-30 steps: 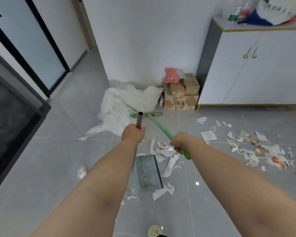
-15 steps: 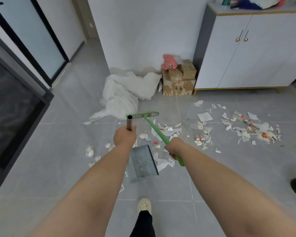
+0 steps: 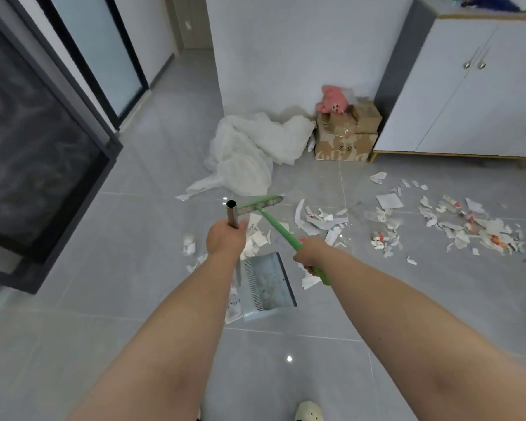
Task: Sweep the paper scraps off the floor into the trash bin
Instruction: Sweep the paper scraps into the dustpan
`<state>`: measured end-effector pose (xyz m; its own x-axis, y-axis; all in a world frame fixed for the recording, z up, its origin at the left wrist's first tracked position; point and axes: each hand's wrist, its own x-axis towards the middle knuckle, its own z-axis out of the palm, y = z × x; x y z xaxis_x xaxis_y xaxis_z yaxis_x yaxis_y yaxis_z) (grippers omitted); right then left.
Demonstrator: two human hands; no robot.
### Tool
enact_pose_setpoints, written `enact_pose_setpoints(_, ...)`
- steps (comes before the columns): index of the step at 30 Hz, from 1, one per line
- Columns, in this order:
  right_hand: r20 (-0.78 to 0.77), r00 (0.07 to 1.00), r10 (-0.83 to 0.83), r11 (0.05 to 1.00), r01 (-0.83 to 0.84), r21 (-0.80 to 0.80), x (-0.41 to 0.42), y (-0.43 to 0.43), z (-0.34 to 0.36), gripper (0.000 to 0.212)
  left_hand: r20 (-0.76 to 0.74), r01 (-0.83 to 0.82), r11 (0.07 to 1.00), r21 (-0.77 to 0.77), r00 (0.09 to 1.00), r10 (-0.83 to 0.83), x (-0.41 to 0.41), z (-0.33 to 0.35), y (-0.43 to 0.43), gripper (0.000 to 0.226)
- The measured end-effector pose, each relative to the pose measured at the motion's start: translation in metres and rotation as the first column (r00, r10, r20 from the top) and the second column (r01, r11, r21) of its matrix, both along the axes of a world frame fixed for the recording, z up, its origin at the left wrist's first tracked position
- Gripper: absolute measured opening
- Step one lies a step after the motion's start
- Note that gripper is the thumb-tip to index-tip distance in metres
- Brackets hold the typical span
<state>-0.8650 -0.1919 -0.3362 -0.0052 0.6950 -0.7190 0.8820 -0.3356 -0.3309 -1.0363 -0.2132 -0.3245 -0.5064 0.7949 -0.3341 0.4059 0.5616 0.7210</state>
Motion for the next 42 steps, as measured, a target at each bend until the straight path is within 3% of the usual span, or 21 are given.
enact_pose_setpoints(6, 0.084, 0.996, 0.009, 1.0, -0.011, 0.018, -0.119, -0.01, -0.019, 0.012, -0.029, 0.012, 0.999, -0.035, 0.999, -0.013, -0.114, -0.019, -0.009, 0.038)
enact_pose_setpoints(10, 0.111, 0.994, -0.015, 0.999, 0.01, 0.046, -0.196, -0.016, -0.041, 0.029, -0.063, 0.037, 0.996, -0.076, 0.997, -0.042, -0.197, -0.043, -0.01, 0.04)
enact_pose_setpoints(14, 0.147, 0.989, -0.001, 1.0, -0.001, 0.018, -0.255, -0.026, -0.068, 0.006, -0.103, 0.014, 0.992, -0.127, 0.994, -0.027, -0.265, -0.068, -0.013, 0.04)
enact_pose_setpoints(17, 0.156, 0.988, -0.006, 1.0, 0.004, 0.016, -0.274, -0.034, -0.087, 0.027, -0.112, -0.025, 0.988, -0.152, 0.994, 0.007, -0.295, -0.084, -0.018, 0.043)
enact_pose_setpoints(22, 0.217, 0.974, 0.06, 0.998, -0.059, -0.012, -0.3, -0.041, -0.115, 0.035, -0.121, -0.082, 0.977, -0.198, 0.991, 0.059, -0.342, -0.113, -0.032, 0.042)
enact_pose_setpoints(28, 0.303, 0.942, 0.143, 0.989, -0.145, -0.017, -0.306, -0.037, -0.119, 0.035, -0.11, -0.226, 0.957, -0.182, 0.972, 0.208, -0.368, -0.128, -0.04, 0.033)
enact_pose_setpoints(33, 0.35, 0.906, 0.236, 0.972, -0.221, -0.085, -0.308, -0.051, -0.146, 0.046, -0.131, -0.252, 0.939, -0.233, 0.965, 0.227, -0.372, -0.148, -0.059, 0.03)
enact_pose_setpoints(42, 0.287, 0.893, 0.346, 0.937, -0.315, -0.148, -0.334, -0.041, -0.183, 0.043, -0.267, -0.273, 0.95, -0.152, 0.937, 0.227, -0.393, -0.172, -0.063, 0.029)
